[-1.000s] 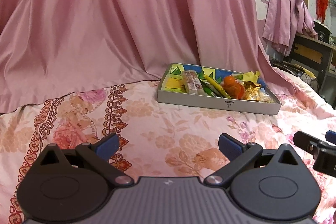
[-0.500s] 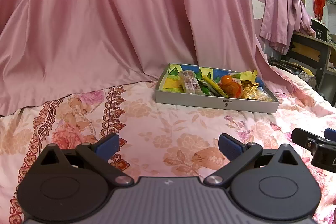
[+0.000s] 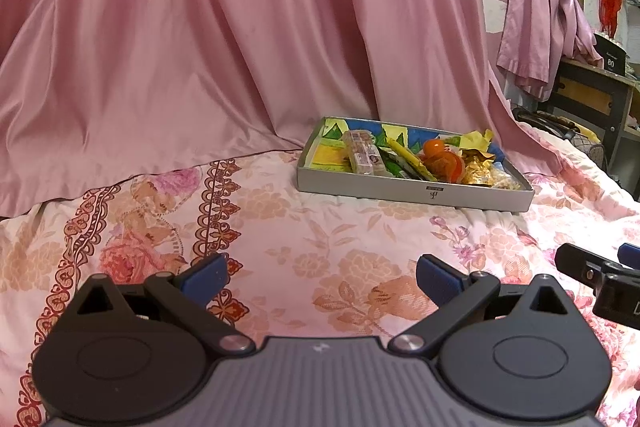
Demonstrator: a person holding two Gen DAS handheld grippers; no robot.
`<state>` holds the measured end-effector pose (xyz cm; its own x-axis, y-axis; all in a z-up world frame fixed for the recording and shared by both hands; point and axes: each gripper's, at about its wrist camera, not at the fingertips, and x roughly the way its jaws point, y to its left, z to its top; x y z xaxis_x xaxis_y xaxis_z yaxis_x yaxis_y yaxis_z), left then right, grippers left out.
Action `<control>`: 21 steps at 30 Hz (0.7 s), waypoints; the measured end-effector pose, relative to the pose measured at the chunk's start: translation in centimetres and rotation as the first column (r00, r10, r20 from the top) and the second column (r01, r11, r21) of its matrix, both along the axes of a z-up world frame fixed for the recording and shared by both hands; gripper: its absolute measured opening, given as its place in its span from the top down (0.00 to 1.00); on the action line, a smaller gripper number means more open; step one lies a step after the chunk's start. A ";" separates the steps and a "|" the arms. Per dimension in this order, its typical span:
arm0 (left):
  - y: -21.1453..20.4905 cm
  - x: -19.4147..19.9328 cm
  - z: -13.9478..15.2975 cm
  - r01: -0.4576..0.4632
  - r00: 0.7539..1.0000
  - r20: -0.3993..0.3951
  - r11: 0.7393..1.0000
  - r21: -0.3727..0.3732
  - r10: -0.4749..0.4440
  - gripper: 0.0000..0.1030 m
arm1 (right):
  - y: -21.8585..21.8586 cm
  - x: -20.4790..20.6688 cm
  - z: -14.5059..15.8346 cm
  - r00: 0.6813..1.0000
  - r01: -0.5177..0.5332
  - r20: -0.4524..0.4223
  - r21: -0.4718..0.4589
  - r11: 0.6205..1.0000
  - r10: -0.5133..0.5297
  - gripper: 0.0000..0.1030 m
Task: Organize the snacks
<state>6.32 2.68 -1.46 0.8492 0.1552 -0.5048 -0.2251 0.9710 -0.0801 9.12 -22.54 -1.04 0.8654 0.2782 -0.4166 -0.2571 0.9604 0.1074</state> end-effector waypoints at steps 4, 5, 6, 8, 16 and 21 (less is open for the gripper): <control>0.0 0.0 0.0 -0.001 1.000 -0.001 1.000 0.000 0.001 0.00 | 0.1 0.0 -0.1 1.000 -0.001 -0.001 -0.001 1.000 0.001 0.01; 0.0 0.0 0.0 0.000 1.000 -0.001 1.000 -0.001 0.000 0.00 | 0.1 0.0 -0.1 1.000 -0.001 -0.002 -0.001 1.000 0.001 0.01; 0.1 0.0 -0.1 -0.001 1.000 -0.002 1.000 -0.002 0.001 0.00 | 0.1 0.0 -0.1 1.000 -0.001 -0.002 -0.001 1.000 0.001 0.01; 0.1 0.0 -0.1 -0.003 1.000 -0.002 1.000 -0.003 0.003 0.00 | 0.1 0.0 -0.1 1.000 -0.001 -0.001 -0.001 1.000 0.001 0.01; 0.1 0.0 -0.1 -0.003 1.000 -0.004 1.000 -0.003 0.003 0.00 | 0.1 0.1 -0.2 1.000 -0.003 -0.004 -0.002 1.000 0.003 0.01; 0.0 0.0 -0.2 -0.003 1.000 -0.004 1.000 -0.003 0.003 0.00 | 0.1 0.1 -0.4 1.000 -0.005 -0.008 -0.004 1.000 0.005 0.01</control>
<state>6.28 2.72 -1.62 0.8467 0.1566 -0.5084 -0.2285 0.9701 -0.0818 9.18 -22.43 -1.44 0.8605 0.2812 -0.4248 -0.2614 0.9594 0.1057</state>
